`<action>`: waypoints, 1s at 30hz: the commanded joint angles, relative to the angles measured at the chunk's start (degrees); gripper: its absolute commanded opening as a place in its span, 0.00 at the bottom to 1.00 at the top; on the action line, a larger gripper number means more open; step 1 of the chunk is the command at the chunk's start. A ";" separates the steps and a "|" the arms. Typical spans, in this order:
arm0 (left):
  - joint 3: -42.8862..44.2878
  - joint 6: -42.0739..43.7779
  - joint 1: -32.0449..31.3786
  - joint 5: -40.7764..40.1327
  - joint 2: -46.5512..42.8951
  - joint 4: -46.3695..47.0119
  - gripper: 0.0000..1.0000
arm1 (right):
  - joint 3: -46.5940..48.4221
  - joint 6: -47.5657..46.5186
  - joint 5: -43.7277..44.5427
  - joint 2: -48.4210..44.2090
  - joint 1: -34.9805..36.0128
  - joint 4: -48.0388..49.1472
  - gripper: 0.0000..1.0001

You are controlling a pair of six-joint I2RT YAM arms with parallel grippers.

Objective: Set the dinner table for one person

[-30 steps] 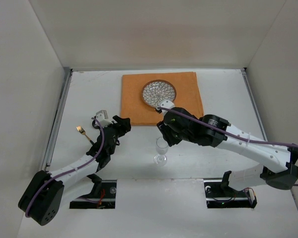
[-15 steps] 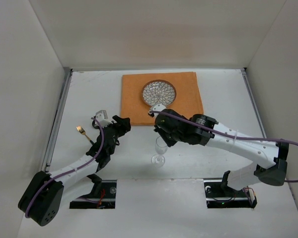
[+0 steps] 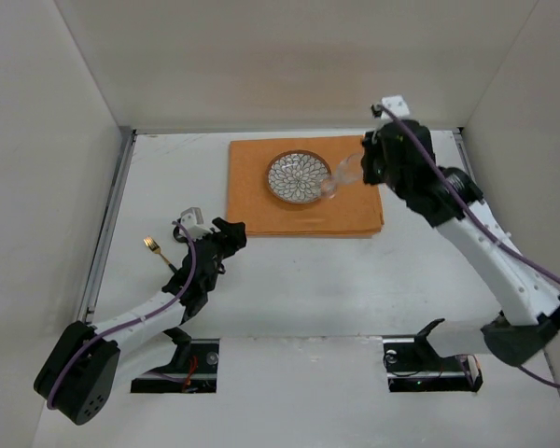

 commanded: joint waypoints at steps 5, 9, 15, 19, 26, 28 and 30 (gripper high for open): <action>0.91 -0.04 -0.25 -0.22 0.24 2.46 0.62 | 23.58 -4.37 0.50 24.68 -18.22 9.32 0.01; 0.91 -0.04 -0.42 -0.13 -0.38 2.10 0.62 | 43.52 -4.81 1.29 40.76 -22.10 1.43 0.01; 1.09 -0.39 0.02 0.40 0.15 1.93 0.62 | 65.10 -5.60 1.29 56.70 -24.12 -8.26 0.01; 1.44 -0.39 0.02 0.83 1.29 1.93 0.62 | 64.67 -4.90 0.50 58.12 -24.65 -8.71 0.01; 1.62 -0.83 0.37 1.19 2.44 2.10 0.62 | 64.23 -5.86 -0.03 58.91 -24.48 -8.88 0.02; 1.62 -0.92 0.72 1.19 2.44 1.93 0.62 | 64.23 -5.96 -0.47 59.35 -24.48 -8.80 0.02; 1.53 -0.92 0.72 1.27 2.18 1.93 0.62 | 63.62 -5.60 -0.73 59.79 -24.48 -9.41 0.02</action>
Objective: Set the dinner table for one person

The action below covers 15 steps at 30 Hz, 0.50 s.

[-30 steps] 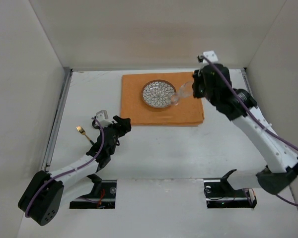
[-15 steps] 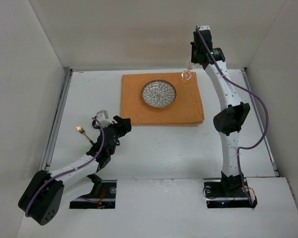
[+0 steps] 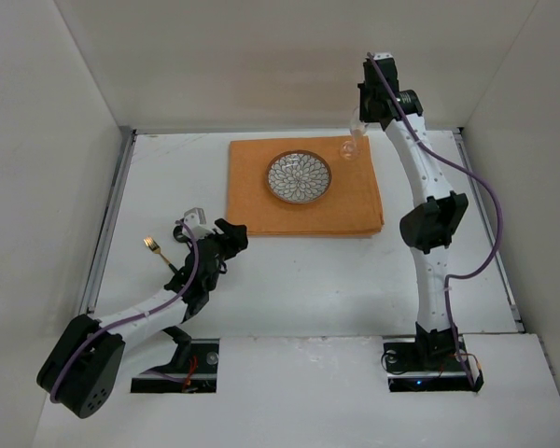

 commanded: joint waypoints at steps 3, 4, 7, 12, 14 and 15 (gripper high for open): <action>1.48 -0.44 0.55 -0.01 -0.21 2.06 0.62 | 2.59 -0.60 -0.06 0.75 0.07 -0.78 0.02; 1.48 -0.44 0.55 0.07 -0.29 2.06 0.62 | 2.68 -0.43 -0.23 1.11 0.07 -0.78 0.02; 1.40 -0.44 0.63 -0.19 -0.38 2.06 0.62 | 2.94 -0.42 -0.76 1.90 0.07 -0.60 0.03; 1.48 -0.61 1.07 0.51 -0.12 2.06 0.62 | 3.82 0.01 -2.07 3.57 0.07 -1.74 0.06; 1.48 -0.79 1.16 0.51 -0.03 2.06 0.62 | 3.91 0.19 -2.08 4.18 0.07 -1.66 0.08; 1.48 -0.79 1.16 0.51 -0.03 2.06 0.62 | 3.91 0.45 -2.16 4.45 0.07 -1.57 0.09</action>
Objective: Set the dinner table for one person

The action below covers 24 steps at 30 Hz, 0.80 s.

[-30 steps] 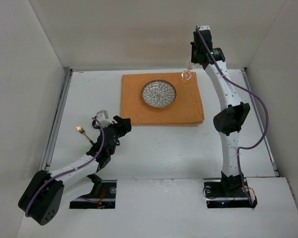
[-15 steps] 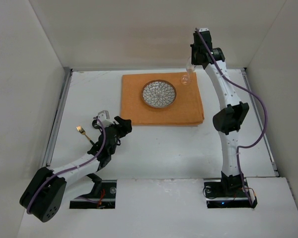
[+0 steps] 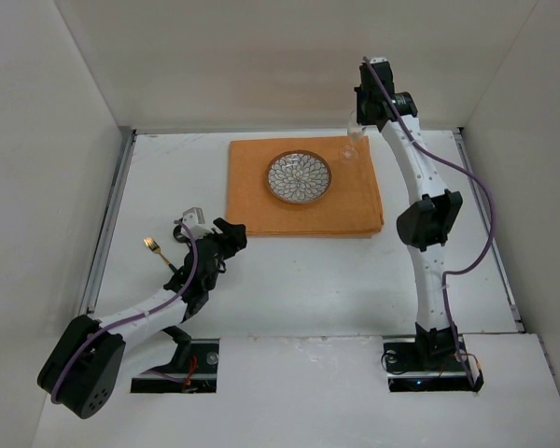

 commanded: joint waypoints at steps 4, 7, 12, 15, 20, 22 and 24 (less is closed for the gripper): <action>1.48 -0.55 0.40 0.14 0.14 2.06 0.62 | 2.75 0.83 -0.96 1.85 0.07 -0.25 0.25; 1.48 -0.55 0.40 0.14 0.32 2.15 0.62 | 3.37 1.00 -0.79 1.24 0.07 1.24 0.41; 1.57 -0.55 0.40 0.14 0.41 2.06 0.62 | 3.90 1.44 -0.08 -1.31 0.07 3.00 0.55; 1.57 -0.55 0.40 0.14 0.50 2.06 0.62 | 3.81 1.88 0.01 -2.63 0.07 3.88 0.58; 1.83 -0.55 0.48 0.14 1.37 2.06 0.62 | 3.81 2.06 0.01 -4.03 0.07 5.20 0.58; 1.84 -0.20 0.13 -0.21 1.37 2.06 0.62 | 3.81 2.23 0.01 -4.47 0.07 5.29 0.58; 1.84 -0.11 0.04 -0.39 1.81 2.32 0.62 | 3.54 2.32 0.01 -4.91 -0.10 5.46 0.59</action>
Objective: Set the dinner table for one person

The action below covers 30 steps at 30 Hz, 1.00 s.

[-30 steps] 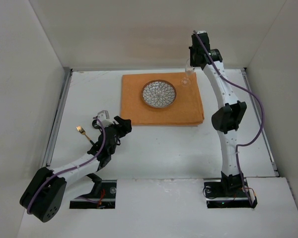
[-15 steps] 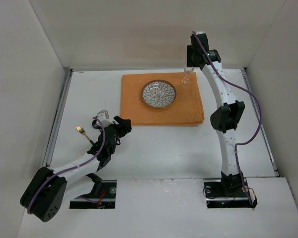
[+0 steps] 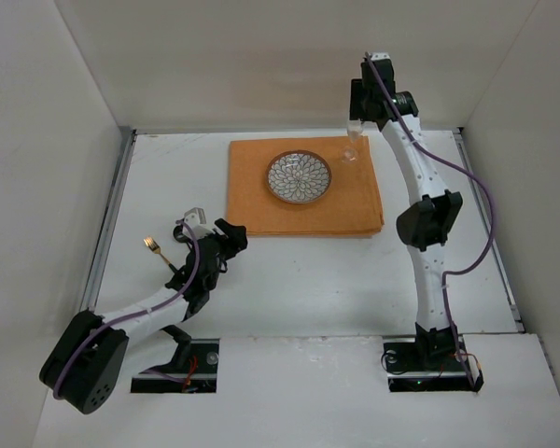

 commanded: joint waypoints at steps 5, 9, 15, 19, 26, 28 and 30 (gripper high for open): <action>1.92 0.17 -0.29 -0.52 0.28 2.34 0.62 | 2.28 1.63 0.75 -6.45 -0.37 3.76 0.60; 2.10 0.17 -0.28 -0.52 0.72 2.17 0.62 | 2.01 1.63 0.84 -7.94 -0.46 4.38 0.60; 2.19 0.35 -0.29 -0.52 1.16 2.34 0.62 | -1.76 1.98 0.84 -11.98 -0.37 5.95 0.60; 2.36 0.87 0.24 -0.52 1.25 2.08 0.61 | -10.25 2.59 1.10 -18.90 -0.37 10.16 0.56; 4.03 2.02 2.00 -4.29 -0.69 -3.98 0.61 | -63.46 10.49 -5.04 -54.03 4.54 40.97 0.12; 5.08 2.72 1.39 -6.04 0.72 -5.47 0.60 | -77.99 12.52 -5.58 -63.01 7.09 48.99 0.13; 6.49 3.07 0.60 -7.63 2.21 -7.31 0.59 | -89.08 14.62 -5.23 -69.44 8.94 53.93 0.16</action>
